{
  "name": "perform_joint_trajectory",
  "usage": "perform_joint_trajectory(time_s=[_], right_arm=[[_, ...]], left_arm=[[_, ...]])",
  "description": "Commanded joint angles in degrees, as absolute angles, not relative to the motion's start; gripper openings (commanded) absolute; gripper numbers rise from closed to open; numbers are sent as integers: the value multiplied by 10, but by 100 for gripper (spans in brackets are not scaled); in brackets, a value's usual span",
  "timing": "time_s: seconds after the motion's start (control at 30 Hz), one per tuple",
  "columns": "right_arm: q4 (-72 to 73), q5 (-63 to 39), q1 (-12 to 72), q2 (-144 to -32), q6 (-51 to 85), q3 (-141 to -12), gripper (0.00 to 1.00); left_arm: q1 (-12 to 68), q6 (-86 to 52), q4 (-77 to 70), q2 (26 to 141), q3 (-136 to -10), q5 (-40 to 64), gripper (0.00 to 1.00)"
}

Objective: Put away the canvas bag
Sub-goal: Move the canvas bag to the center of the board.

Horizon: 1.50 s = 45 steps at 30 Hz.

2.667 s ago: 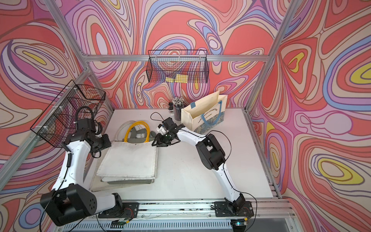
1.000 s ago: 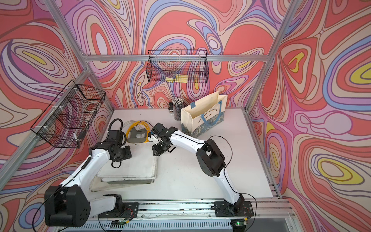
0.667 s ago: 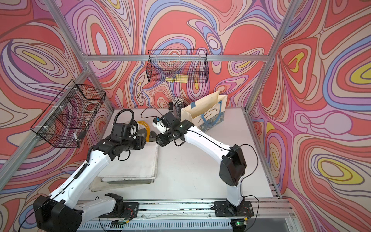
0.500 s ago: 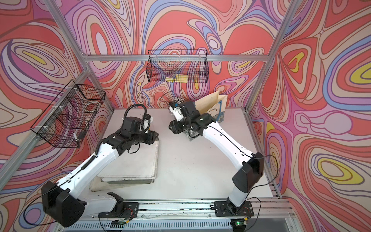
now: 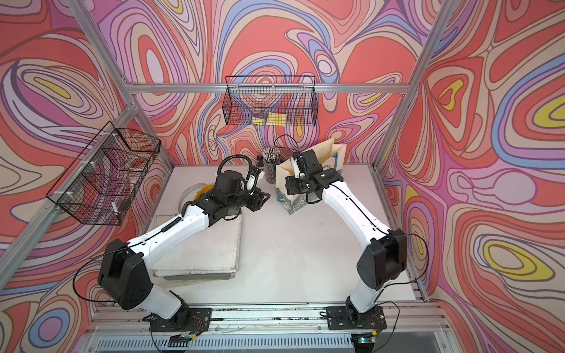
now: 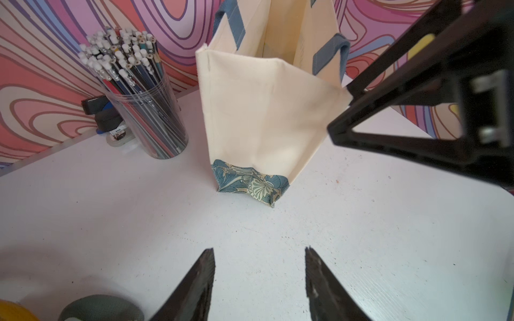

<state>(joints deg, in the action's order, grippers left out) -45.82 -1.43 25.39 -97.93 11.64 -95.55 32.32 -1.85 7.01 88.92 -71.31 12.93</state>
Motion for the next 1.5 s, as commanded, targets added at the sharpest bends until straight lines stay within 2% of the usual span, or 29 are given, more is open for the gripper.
perform_joint_trajectory(time_s=[0.0,0.1,0.2,0.23,0.33,0.4,0.63,0.93,1.27,1.4,1.47], right_arm=[[-430,1,255,-992,132,-961,61],[-415,22,255,-1008,135,-957,59],[-389,34,255,-1012,134,-945,51],[-379,35,255,-1012,132,-940,44],[-341,33,256,-1000,120,-907,14],[-320,27,255,-982,108,-879,1],[-349,4,256,-901,79,-805,0],[-391,-57,255,-804,93,-744,0],[-411,-78,255,-768,119,-712,1],[-417,-71,256,-757,128,-697,26],[-419,-65,256,-747,134,-688,34]], left_arm=[[325,11,24,865,-688,132,55],[325,19,4,857,-667,121,55],[325,20,-8,854,-658,117,55],[324,20,-10,854,-656,116,56],[324,23,-20,854,-650,118,56],[325,29,-28,856,-646,122,57],[325,58,-45,869,-637,152,60],[351,78,-91,856,-564,225,63],[409,77,-215,927,-529,106,63],[420,83,-256,983,-547,48,63],[421,76,-299,1003,-542,26,64]])
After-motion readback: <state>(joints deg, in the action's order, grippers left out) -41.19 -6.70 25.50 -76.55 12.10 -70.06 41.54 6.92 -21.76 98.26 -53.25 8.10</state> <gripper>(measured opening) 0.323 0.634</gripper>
